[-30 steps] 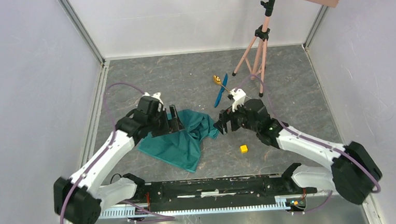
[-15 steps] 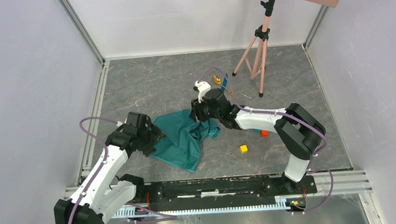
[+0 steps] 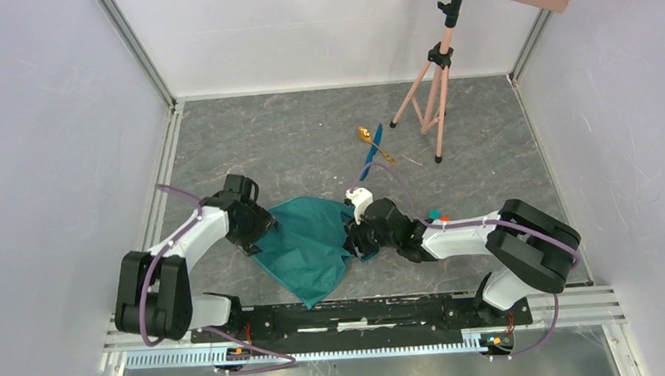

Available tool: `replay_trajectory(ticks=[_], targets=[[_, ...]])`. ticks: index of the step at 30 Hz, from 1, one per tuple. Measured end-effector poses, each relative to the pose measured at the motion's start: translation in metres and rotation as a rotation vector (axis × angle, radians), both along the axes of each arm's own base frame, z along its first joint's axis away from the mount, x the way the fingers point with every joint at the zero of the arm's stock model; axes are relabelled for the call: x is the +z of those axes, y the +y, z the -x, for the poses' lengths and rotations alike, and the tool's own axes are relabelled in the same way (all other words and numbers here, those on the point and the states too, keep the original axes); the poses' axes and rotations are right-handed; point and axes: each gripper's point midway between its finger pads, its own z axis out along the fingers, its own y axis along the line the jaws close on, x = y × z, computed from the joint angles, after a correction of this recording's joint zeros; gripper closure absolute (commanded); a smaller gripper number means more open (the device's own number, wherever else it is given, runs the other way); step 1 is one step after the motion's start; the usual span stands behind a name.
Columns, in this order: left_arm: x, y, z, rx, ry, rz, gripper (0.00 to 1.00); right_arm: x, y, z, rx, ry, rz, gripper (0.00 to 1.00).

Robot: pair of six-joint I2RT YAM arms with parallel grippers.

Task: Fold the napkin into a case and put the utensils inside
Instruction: Pick up the crumpled napkin from the center of the board.

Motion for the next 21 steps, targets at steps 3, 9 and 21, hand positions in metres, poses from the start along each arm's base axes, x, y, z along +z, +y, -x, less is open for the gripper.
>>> replay_trajectory(ticks=[3, 9, 21], targets=[[0.006, 0.005, -0.024, -0.060, -0.027, -0.061, 0.23, -0.001, -0.002, 0.001, 0.021, -0.012, 0.026, 0.35], [0.043, 0.024, -0.068, -0.129, -0.152, -0.210, 0.03, 0.030, 0.006, -0.025, 0.006, -0.102, 0.105, 0.20], [0.018, 0.066, -0.020, -0.005, 0.035, -0.261, 0.11, 0.066, 0.055, -0.131, -0.149, -0.211, 0.208, 0.25]])
